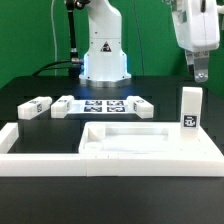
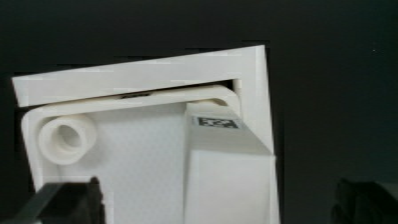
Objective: Assemble desk
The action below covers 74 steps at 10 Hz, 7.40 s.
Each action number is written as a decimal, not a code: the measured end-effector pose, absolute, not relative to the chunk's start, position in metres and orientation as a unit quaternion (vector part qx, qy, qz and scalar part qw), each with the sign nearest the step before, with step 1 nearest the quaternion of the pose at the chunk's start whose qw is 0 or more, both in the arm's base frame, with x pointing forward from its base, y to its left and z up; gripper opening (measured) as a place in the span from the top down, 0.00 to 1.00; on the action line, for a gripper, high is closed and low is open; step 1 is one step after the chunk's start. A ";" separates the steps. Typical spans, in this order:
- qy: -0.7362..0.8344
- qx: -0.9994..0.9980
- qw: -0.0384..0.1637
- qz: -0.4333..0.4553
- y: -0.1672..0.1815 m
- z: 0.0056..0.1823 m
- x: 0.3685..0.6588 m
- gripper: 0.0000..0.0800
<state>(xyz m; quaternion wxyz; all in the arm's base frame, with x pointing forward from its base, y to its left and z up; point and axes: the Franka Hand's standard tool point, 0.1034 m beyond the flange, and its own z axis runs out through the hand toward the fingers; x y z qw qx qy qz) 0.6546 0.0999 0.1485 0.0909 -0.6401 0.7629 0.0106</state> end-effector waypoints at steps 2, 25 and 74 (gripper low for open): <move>0.763 -0.640 0.091 0.011 0.100 0.148 0.655 0.19; 0.237 -0.967 0.082 -0.045 0.133 0.147 0.605 0.19; -0.094 -0.895 -0.041 0.435 0.060 0.012 0.400 0.64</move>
Offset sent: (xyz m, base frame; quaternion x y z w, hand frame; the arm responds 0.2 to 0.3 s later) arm 0.0000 0.0000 0.0000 0.0000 0.0000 0.0000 1.0000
